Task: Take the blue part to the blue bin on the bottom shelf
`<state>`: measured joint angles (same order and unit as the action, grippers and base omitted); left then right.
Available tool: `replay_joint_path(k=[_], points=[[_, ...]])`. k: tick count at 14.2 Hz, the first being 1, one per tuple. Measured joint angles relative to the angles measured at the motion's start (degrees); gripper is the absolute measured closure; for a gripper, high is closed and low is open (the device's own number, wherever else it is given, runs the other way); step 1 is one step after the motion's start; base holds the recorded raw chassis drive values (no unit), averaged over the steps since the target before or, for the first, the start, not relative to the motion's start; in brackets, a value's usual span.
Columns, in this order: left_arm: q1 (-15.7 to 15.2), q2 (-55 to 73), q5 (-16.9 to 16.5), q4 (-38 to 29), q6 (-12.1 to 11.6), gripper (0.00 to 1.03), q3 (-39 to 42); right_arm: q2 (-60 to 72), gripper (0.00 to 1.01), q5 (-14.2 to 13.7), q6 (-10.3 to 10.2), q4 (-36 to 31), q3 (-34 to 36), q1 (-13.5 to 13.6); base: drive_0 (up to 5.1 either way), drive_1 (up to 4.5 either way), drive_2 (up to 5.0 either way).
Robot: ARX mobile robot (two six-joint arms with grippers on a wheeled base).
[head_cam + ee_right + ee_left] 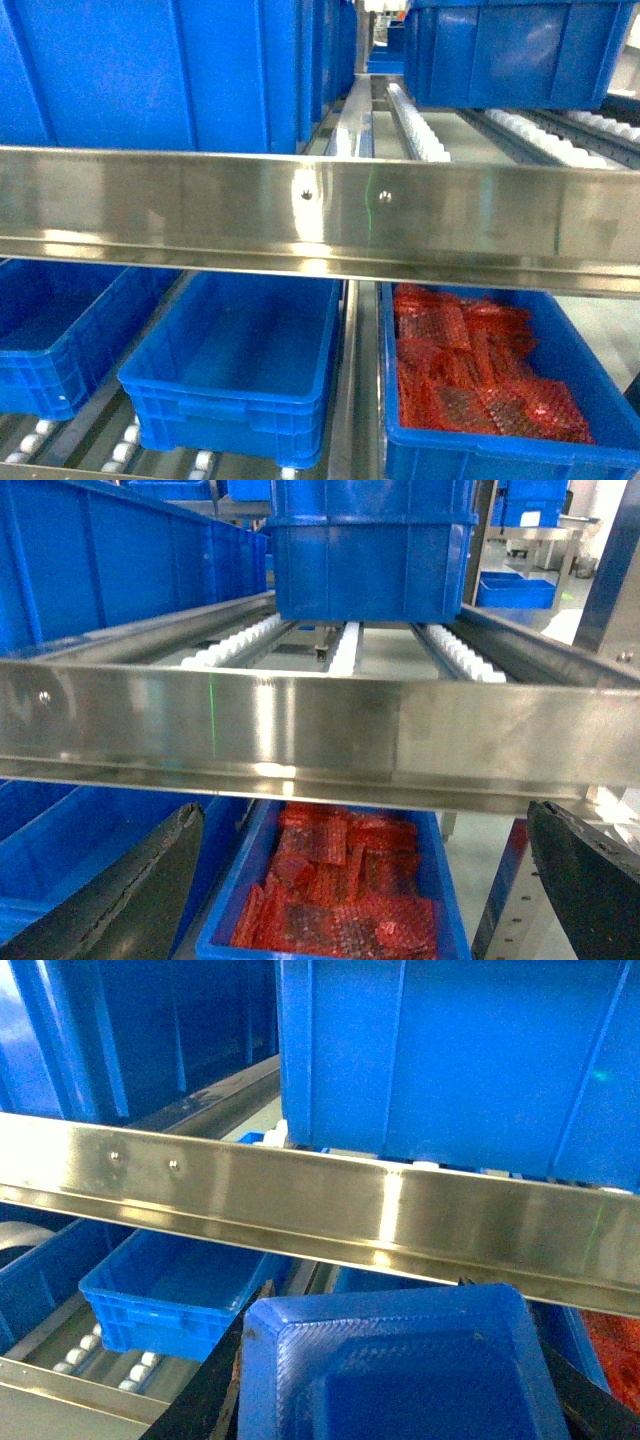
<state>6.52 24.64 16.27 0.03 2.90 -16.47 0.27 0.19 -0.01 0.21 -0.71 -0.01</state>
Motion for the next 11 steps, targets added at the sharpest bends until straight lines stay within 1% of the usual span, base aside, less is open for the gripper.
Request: replay_joint_path(k=[11], points=[[0.02,0.00,-0.02,0.13,-0.11,0.59,0.00,0.00,0.03,-0.17,0.02,0.04,0.00,0.00,0.0,0.00,0.0]])
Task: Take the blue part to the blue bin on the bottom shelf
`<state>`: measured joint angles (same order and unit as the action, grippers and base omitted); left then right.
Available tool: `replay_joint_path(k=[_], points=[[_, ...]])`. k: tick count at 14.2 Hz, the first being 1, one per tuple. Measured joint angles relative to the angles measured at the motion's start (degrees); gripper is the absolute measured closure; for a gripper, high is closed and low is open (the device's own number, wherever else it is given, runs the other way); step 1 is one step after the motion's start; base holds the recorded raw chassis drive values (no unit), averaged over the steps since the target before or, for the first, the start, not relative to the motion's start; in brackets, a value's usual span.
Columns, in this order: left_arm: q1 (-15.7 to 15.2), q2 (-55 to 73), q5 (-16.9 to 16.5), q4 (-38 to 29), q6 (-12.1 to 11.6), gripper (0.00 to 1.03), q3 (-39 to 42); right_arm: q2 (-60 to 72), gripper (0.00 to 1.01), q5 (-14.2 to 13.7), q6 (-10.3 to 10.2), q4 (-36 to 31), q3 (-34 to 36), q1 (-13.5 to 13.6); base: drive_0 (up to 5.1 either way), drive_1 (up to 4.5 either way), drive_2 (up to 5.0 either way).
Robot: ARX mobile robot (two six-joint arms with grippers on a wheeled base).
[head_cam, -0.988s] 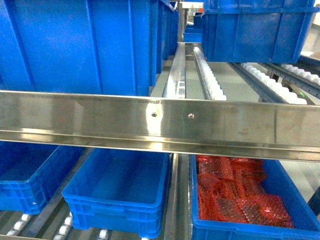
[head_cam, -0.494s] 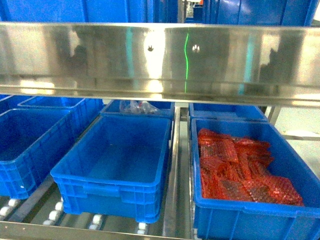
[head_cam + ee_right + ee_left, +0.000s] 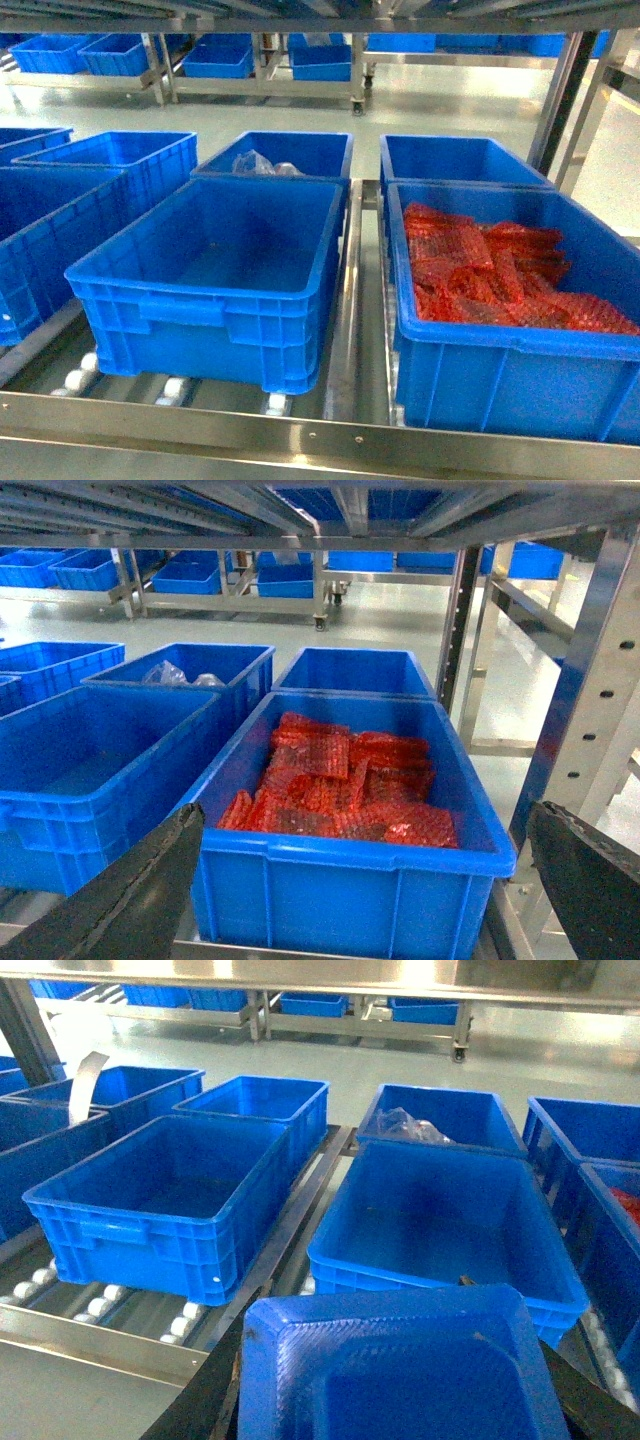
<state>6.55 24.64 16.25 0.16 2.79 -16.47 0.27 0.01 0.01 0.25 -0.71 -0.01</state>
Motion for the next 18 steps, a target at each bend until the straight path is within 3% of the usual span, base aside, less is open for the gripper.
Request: replay_joint_path(k=[18], points=[[0.00,0.00,-0.02,0.04,-0.17,0.59,0.17,0.00,0.03,-0.02,-0.02,0.07,0.00,0.00,0.0,0.00,0.0]])
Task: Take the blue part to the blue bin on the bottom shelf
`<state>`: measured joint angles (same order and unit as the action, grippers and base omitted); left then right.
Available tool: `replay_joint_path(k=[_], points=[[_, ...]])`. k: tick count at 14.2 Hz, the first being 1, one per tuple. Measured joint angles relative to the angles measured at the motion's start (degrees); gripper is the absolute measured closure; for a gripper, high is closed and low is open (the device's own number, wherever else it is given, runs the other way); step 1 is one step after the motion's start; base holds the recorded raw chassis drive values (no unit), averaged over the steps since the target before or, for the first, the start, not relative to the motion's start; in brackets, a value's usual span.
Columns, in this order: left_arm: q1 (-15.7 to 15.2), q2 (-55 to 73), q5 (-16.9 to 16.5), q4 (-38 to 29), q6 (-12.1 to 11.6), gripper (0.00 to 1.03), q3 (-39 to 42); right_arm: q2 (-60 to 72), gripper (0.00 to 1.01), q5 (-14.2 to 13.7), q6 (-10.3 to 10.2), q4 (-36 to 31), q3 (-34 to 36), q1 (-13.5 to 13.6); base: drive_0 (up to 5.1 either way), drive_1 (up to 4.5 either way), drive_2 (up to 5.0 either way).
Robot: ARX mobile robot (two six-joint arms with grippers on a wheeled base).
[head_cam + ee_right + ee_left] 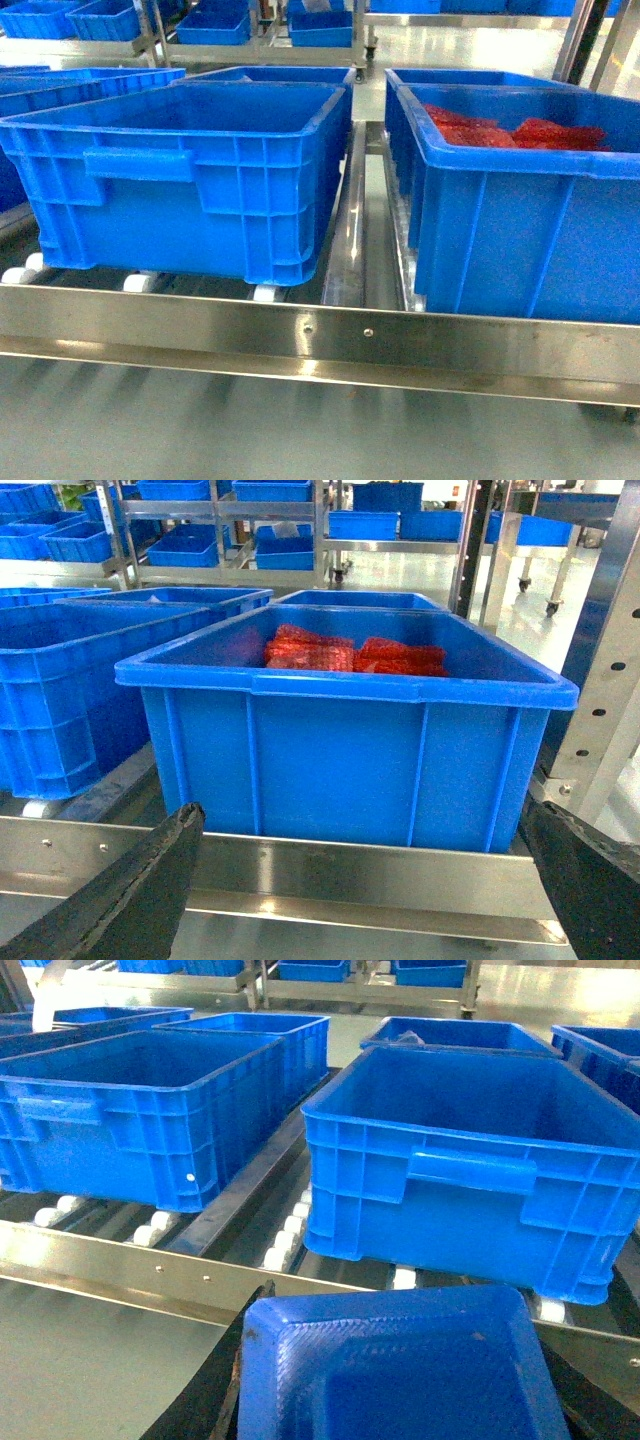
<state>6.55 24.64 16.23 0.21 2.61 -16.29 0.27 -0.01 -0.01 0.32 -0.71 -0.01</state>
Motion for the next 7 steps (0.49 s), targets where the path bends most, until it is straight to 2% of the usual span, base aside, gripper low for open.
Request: replay_joint_path(k=[7], points=[[-0.02,0.00,0.02,0.00,0.00,0.59,0.00,0.00,0.03,0.00,0.00,-0.07,0.00,0.00,0.0,4.06,-4.1]])
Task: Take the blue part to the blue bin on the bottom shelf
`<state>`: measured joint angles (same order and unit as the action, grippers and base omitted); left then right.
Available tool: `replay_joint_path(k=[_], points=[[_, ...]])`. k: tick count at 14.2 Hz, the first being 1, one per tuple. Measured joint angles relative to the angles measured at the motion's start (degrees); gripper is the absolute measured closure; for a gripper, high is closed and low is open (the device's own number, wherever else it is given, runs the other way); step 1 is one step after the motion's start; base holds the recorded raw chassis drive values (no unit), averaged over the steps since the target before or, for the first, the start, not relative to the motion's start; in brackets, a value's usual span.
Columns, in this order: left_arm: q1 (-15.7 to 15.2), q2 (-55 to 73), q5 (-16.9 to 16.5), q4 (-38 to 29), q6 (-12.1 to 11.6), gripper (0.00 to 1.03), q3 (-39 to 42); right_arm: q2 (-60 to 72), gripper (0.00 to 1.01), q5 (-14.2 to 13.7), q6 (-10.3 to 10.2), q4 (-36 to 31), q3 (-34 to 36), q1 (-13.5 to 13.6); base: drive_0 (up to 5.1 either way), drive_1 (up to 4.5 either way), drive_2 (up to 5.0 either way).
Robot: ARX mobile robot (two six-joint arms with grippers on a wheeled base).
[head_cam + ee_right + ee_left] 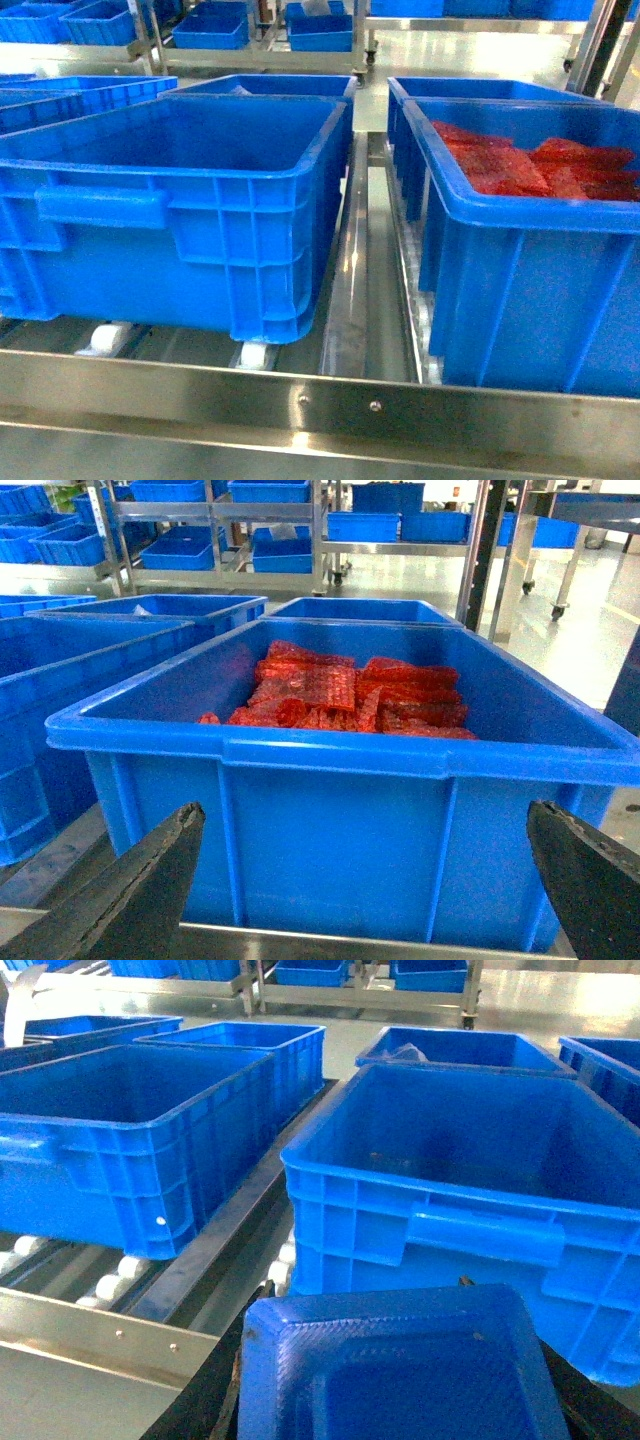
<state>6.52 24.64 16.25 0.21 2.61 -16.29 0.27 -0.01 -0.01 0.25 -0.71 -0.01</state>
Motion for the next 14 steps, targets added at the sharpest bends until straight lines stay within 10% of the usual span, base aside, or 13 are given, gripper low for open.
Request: replay_joint_path(k=[14], points=[[0.00,0.07,-0.17,-0.04,0.00,0.59,0.00,0.00,0.03,0.00,0.00,0.07,0.00,0.00,0.0,3.23,-3.2]])
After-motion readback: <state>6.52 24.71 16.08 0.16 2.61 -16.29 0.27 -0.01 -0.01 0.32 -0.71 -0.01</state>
